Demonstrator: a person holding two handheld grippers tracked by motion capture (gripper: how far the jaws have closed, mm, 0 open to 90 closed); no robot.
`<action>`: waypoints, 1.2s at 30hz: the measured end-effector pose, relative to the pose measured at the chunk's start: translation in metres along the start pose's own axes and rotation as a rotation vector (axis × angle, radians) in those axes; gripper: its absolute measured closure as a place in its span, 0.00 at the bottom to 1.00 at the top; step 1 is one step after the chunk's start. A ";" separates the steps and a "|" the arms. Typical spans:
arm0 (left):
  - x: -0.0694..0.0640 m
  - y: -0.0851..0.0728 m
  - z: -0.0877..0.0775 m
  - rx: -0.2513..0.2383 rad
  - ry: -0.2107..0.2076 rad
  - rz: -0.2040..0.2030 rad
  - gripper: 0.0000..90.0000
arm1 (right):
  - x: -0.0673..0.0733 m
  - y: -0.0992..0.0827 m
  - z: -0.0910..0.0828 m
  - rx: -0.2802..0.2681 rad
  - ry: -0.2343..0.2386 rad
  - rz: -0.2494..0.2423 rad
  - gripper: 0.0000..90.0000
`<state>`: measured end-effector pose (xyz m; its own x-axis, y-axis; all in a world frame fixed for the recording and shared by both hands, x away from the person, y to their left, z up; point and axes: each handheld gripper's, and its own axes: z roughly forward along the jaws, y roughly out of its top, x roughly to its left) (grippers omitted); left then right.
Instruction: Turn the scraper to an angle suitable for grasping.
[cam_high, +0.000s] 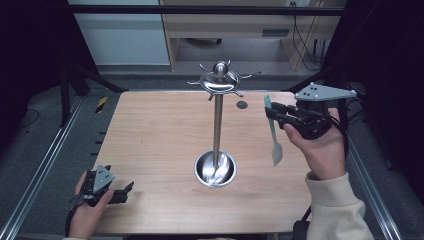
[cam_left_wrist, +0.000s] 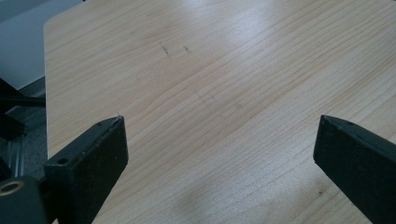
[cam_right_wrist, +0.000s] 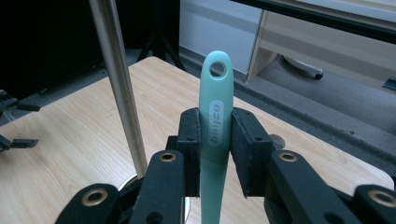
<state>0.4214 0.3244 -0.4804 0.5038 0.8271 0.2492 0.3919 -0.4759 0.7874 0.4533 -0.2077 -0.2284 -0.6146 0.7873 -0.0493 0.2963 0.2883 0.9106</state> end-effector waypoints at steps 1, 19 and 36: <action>0.000 0.000 0.000 0.000 0.000 0.000 0.03 | 0.000 0.000 -0.001 -0.005 -0.001 -0.001 0.82; 0.000 0.000 0.000 0.001 -0.003 0.000 0.03 | 0.006 0.007 -0.012 -0.100 0.031 0.001 0.83; 0.000 0.000 0.000 0.001 -0.003 0.002 0.03 | 0.025 0.014 -0.020 -0.175 0.120 -0.040 0.82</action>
<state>0.4215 0.3240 -0.4803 0.5072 0.8250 0.2492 0.3914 -0.4781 0.7863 0.4274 -0.1953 -0.2091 -0.7087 0.7039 -0.0470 0.1447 0.2103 0.9669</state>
